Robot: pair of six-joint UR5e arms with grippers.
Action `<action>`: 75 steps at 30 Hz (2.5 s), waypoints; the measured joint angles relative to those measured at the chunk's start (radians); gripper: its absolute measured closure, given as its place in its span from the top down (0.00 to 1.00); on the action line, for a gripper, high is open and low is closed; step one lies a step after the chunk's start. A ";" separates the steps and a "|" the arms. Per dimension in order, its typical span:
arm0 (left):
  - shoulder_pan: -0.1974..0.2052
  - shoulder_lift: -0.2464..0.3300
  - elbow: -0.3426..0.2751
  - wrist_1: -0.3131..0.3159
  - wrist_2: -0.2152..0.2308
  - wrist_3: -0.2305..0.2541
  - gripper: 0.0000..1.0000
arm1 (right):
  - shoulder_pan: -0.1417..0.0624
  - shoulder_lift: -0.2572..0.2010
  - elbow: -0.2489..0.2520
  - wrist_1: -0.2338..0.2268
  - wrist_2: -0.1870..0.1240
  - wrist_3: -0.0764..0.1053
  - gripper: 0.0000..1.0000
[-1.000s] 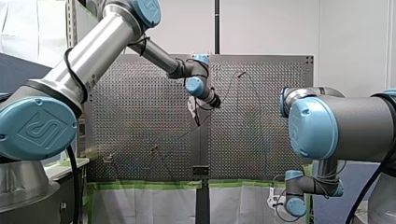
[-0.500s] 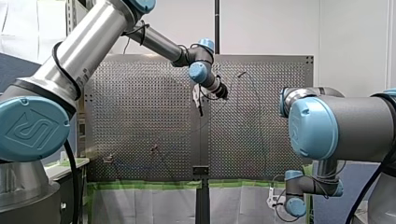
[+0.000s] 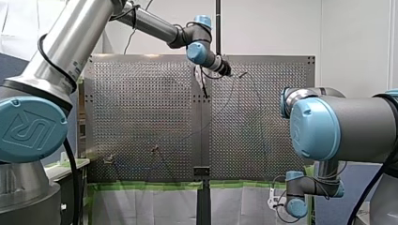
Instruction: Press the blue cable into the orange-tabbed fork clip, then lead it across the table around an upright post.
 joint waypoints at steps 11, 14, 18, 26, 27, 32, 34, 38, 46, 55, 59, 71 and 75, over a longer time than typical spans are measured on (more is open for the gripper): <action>-0.006 -0.023 0.071 0.024 0.027 -0.008 1.00 | 0.001 0.000 0.000 0.000 -0.005 0.004 0.00; -0.016 -0.049 0.097 0.012 0.032 -0.010 1.00 | 0.001 0.000 0.000 0.000 -0.007 0.004 0.00; -0.027 -0.085 0.133 -0.005 0.033 -0.016 1.00 | 0.002 0.000 0.000 0.000 -0.009 0.005 0.00; -0.029 -0.132 0.204 -0.009 0.038 -0.020 1.00 | 0.002 0.000 -0.001 -0.001 -0.010 0.006 0.00; -0.028 -0.133 0.212 -0.010 0.038 -0.020 1.00 | 0.003 0.000 -0.001 0.000 -0.010 0.006 0.00; -0.026 -0.135 0.247 -0.011 0.038 -0.020 1.00 | 0.003 0.000 -0.001 -0.001 -0.013 0.006 0.00; -0.026 -0.135 0.252 -0.014 0.038 -0.020 1.00 | 0.003 0.000 -0.001 -0.001 -0.014 0.008 0.00; -0.028 -0.135 0.254 -0.017 0.037 -0.020 1.00 | 0.003 0.000 0.000 -0.001 -0.016 0.014 0.00; -0.033 -0.135 0.254 -0.029 0.019 -0.020 1.00 | 0.003 0.000 0.000 -0.001 -0.024 0.019 0.00; -0.035 -0.135 0.254 -0.071 0.004 -0.011 1.00 | 0.003 0.000 -0.001 -0.001 -0.025 0.019 0.00; -0.036 -0.135 0.254 -0.106 -0.022 0.013 1.00 | 0.004 0.000 -0.001 -0.001 -0.025 0.018 0.00; -0.037 -0.135 0.254 -0.207 -0.130 0.057 1.00 | 0.006 0.000 -0.001 0.000 -0.025 0.018 0.00; -0.037 -0.136 0.254 -0.223 -0.163 0.077 1.00 | 0.007 0.000 -0.001 0.000 -0.025 0.018 0.00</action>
